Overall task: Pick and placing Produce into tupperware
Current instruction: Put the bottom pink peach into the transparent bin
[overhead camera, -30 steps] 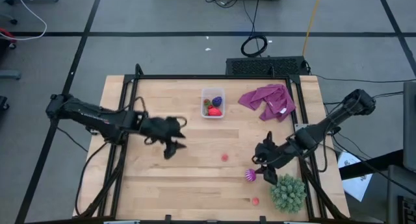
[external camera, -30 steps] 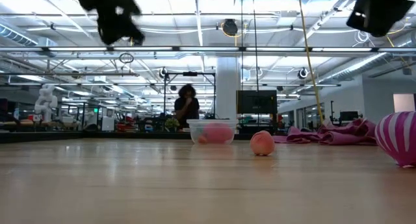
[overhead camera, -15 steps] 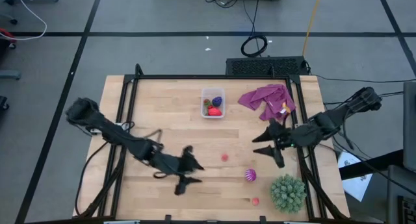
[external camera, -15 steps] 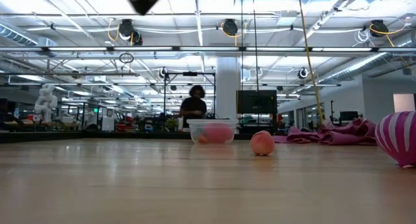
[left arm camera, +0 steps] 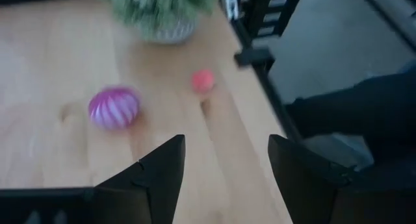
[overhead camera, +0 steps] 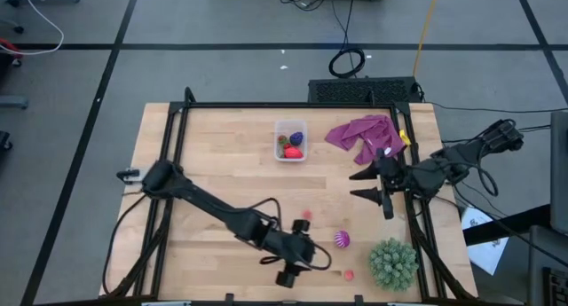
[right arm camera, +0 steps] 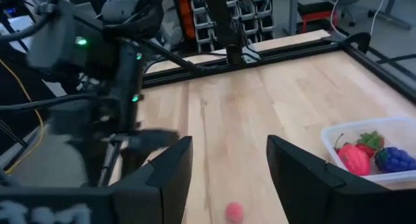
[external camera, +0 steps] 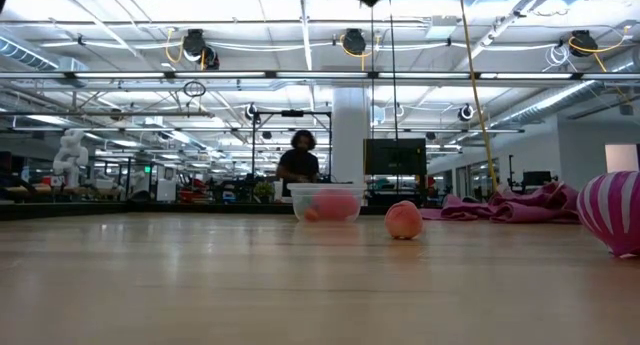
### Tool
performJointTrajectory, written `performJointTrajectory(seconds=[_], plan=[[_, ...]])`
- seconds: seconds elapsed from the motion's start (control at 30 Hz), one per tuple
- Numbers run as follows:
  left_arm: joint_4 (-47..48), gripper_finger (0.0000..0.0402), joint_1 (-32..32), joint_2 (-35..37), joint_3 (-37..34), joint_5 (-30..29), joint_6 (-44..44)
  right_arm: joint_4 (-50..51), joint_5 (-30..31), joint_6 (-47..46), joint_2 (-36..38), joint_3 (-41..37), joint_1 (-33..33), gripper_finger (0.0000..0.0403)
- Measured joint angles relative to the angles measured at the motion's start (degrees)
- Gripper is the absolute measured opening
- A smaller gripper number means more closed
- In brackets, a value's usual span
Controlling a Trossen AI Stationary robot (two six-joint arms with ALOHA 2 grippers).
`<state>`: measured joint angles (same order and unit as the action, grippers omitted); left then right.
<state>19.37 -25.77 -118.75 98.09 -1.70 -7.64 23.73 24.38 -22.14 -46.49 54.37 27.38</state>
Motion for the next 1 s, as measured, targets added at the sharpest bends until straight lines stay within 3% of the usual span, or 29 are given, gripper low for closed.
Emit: performJointTrajectory(seconds=[0.37, 1.0], plan=[[-6.34, 0.0225, 0.21, -11.06, 10.70, 0.44, 1.51, -4.83, -0.13, 6.99, 1.26, 0.00, -1.18, 0.0187], [-25.64, 0.0225, 1.39, -20.14, 11.09, 1.71, 1.35, -9.56, -0.17, 12.36, 2.20, 0.00, -1.18, 0.0187]])
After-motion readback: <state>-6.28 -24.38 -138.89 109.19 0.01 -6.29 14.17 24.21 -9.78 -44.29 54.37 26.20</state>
